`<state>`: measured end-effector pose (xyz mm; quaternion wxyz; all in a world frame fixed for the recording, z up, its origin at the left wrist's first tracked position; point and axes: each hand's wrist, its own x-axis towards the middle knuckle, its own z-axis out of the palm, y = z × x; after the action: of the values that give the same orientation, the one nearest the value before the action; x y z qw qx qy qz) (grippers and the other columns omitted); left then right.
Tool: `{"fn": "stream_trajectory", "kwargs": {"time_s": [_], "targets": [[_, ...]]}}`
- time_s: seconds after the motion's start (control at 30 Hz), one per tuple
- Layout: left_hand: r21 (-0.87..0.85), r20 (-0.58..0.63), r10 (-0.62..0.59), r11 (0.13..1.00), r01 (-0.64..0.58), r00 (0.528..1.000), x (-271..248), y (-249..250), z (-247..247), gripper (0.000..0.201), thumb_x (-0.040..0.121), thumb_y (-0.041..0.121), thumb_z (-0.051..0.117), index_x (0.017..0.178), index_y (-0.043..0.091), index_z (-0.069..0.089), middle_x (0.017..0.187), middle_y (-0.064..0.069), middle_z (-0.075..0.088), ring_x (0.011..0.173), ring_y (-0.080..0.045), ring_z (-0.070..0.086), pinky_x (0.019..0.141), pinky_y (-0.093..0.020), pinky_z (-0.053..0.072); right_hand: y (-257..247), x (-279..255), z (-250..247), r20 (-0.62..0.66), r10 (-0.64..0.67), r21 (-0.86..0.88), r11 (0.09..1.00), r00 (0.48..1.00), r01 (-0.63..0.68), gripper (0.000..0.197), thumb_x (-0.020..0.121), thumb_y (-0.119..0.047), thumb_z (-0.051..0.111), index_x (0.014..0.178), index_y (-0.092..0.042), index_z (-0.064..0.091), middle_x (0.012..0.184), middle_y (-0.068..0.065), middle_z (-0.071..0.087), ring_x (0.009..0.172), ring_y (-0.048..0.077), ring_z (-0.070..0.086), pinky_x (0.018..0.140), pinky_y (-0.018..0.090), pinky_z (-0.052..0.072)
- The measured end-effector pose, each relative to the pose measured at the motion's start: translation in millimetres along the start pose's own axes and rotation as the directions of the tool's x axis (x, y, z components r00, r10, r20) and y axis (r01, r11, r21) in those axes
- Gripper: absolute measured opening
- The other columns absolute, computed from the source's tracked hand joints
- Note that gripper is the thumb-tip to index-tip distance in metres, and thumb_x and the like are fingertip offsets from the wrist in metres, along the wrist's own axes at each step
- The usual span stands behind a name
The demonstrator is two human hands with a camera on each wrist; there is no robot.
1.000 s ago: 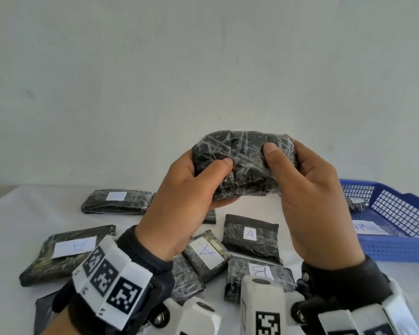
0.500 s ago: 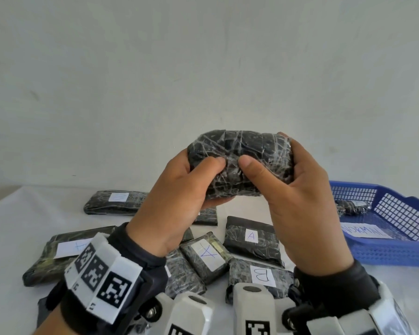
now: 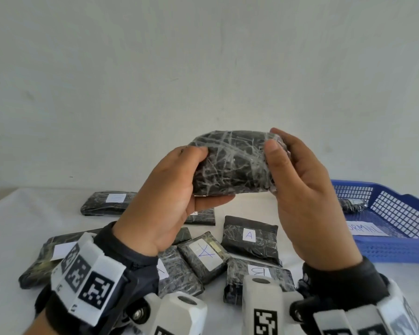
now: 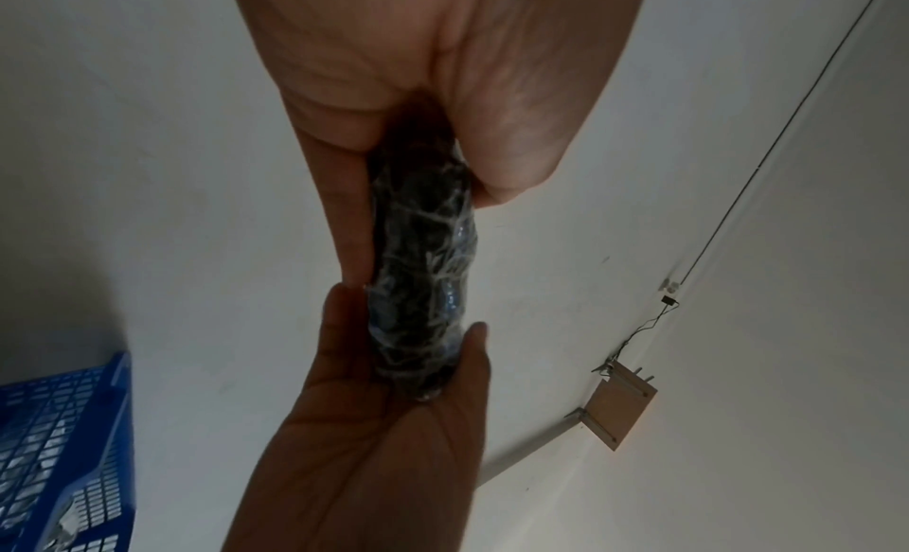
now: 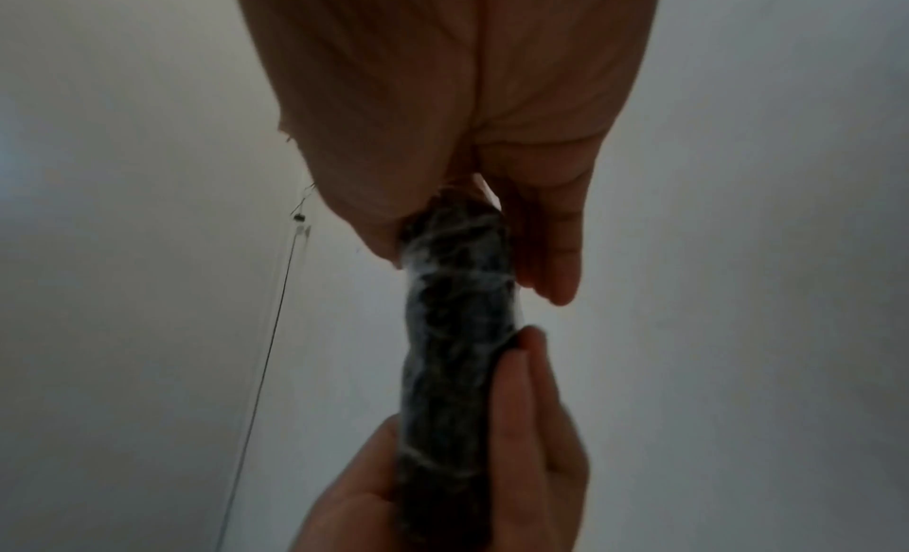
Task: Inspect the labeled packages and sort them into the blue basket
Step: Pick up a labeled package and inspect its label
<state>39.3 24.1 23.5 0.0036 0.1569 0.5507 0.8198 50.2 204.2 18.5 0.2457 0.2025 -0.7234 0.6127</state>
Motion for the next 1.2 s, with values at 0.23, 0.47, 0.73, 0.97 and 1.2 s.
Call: {"fn": "stream_trajectory", "kwargs": {"time_s": [0.23, 0.47, 0.73, 0.97, 1.2], "targets": [[0.187, 0.146, 0.014, 0.981, -0.041, 0.989, 0.7, -4.7, -9.9, 0.048, 0.083, 0.053, 0.070, 0.119, 0.021, 0.074, 0.114, -0.005, 0.077, 0.108, -0.021, 0.072, 0.093, -0.041, 0.061, -7.7, -3.5, 7.0, -0.183, -0.076, -0.067, 0.996, 0.980, 0.065, 0.055, 0.104, -0.053, 0.044, 0.098, -0.001, 0.061, 0.087, 0.023, 0.061, 0.081, 0.041, 0.058, 0.061, 0.045, 0.046], [0.141, 0.155, 0.145, 0.976, -0.167, 0.977, 3.6, -10.0, -14.0, 0.057, 0.070, 0.036, 0.072, 0.125, 0.024, 0.071, 0.112, -0.015, 0.075, 0.104, -0.018, 0.073, 0.093, -0.036, 0.060, -4.8, -3.7, 3.0, -0.046, 0.125, 0.111, 0.987, 0.991, -0.119, 0.066, 0.105, -0.058, 0.046, 0.121, 0.003, 0.063, 0.109, 0.021, 0.070, 0.096, 0.019, 0.074, 0.091, 0.039, 0.058], [0.242, 0.133, 0.174, 0.949, -0.202, 0.976, 5.8, -12.2, -12.9, 0.026, 0.073, 0.047, 0.066, 0.091, 0.032, 0.078, 0.093, 0.002, 0.073, 0.091, -0.013, 0.068, 0.078, -0.034, 0.055, 3.1, -0.1, 6.0, 0.025, 0.194, 0.250, 0.949, 0.981, -0.194, 0.043, 0.087, -0.022, 0.064, 0.130, -0.017, 0.062, 0.114, 0.012, 0.077, 0.109, 0.028, 0.074, 0.098, 0.048, 0.058], [0.280, 0.074, 0.196, 0.937, -0.209, 0.978, 7.3, -13.2, -8.6, 0.019, 0.084, 0.028, 0.062, 0.096, 0.027, 0.078, 0.094, -0.012, 0.071, 0.089, -0.029, 0.068, 0.088, -0.050, 0.060, -1.1, -2.2, 5.0, 0.073, 0.197, 0.270, 0.940, 0.978, -0.210, 0.049, 0.083, -0.024, 0.068, 0.131, -0.023, 0.059, 0.111, 0.011, 0.079, 0.108, 0.027, 0.075, 0.095, 0.038, 0.058], [0.355, 0.053, 0.198, 0.912, -0.204, 0.979, 3.6, -12.3, -3.6, 0.020, 0.086, 0.036, 0.065, 0.101, 0.031, 0.077, 0.103, -0.005, 0.079, 0.105, -0.028, 0.075, 0.103, -0.061, 0.053, -0.9, -2.0, 13.0, 0.015, 0.200, 0.336, 0.922, 0.980, -0.193, 0.053, 0.081, -0.013, 0.083, 0.129, -0.016, 0.060, 0.108, 0.010, 0.079, 0.102, 0.024, 0.077, 0.089, 0.036, 0.062]]}}
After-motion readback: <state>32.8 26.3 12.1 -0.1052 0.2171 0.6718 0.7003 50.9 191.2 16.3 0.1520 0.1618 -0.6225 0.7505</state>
